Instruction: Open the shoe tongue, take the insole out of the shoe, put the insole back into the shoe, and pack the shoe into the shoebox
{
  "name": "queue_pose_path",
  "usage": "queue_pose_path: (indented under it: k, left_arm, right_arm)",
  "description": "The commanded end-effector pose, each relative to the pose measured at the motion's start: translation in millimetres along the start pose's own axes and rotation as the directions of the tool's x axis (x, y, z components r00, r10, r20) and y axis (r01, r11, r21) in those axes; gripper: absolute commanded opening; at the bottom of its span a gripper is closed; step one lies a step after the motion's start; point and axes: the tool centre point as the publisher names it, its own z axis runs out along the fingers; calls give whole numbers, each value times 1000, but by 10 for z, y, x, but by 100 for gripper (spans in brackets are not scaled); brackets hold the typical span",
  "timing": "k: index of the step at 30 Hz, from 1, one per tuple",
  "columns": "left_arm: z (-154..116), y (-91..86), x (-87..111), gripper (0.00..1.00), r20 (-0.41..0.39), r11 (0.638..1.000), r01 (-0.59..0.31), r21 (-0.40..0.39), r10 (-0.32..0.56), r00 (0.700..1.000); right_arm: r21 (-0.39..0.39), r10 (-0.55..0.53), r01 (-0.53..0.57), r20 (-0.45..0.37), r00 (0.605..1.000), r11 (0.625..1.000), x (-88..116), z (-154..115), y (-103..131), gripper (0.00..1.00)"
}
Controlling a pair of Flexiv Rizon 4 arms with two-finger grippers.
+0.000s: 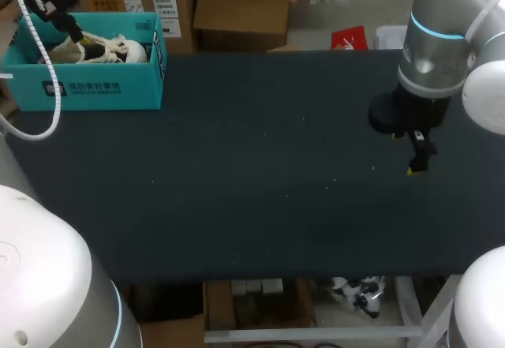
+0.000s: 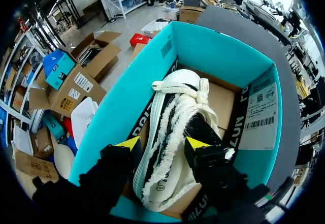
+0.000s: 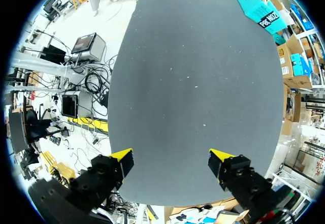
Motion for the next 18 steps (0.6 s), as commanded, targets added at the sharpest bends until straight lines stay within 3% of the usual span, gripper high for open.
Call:
queue_pose_path:
  k: [1,9,18]
  left_arm:
    - [-382,-69,144,100,-549,1000,-11,-12,2,836]
    - [-752,-70,671,100,-542,995,-89,-44,51,839]
    - [-926,162,1248,100,-508,981,-161,-112,83,857]
  right_arm:
    - [2,0,0,-3,1000,1000,-3,-9,3,100]
    - [2,0,0,-3,1000,1000,-3,-9,3,100]
    - [2,0,0,-3,1000,1000,-3,-9,3,100]
